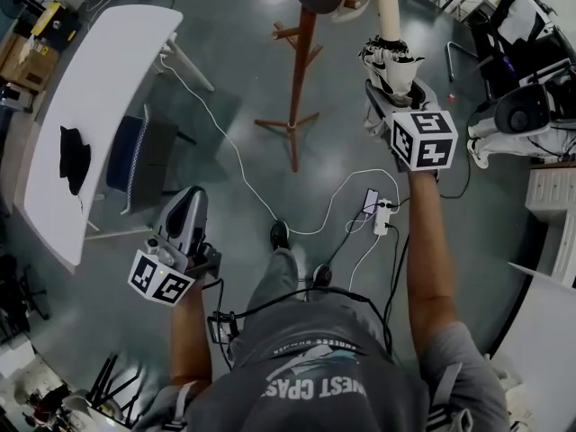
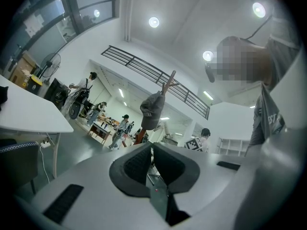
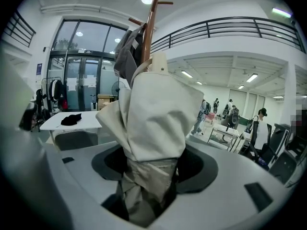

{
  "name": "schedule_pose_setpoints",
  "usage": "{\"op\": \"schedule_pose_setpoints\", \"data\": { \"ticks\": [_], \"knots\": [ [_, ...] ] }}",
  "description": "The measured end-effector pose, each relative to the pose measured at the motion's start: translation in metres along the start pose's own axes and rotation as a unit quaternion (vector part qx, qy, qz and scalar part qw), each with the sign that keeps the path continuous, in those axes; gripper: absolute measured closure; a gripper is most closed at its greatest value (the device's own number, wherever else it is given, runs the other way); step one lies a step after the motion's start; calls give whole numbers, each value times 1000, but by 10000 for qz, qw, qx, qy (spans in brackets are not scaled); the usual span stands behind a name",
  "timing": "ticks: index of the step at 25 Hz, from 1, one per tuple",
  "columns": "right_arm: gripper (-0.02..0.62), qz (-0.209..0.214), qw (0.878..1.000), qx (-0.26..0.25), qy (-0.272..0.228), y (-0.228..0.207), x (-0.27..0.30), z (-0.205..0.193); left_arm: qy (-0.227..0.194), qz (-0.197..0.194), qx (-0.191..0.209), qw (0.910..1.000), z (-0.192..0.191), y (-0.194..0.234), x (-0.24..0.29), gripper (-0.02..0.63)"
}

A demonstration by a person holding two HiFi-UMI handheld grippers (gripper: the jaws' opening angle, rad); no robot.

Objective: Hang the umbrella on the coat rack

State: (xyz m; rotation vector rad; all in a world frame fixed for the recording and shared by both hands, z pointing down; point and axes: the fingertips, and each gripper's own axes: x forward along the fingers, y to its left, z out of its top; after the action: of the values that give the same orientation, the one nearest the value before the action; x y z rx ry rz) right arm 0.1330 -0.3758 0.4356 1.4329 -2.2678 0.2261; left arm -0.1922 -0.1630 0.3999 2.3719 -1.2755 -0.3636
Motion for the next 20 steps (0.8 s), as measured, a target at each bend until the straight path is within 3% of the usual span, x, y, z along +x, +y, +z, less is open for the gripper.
{"op": "schedule_pose_setpoints", "data": {
  "ticks": [20],
  "knots": [
    [301,123,9984,262,488,5,63,-51,82,22,-20,10000,-1,11,0,575]
  ]
}}
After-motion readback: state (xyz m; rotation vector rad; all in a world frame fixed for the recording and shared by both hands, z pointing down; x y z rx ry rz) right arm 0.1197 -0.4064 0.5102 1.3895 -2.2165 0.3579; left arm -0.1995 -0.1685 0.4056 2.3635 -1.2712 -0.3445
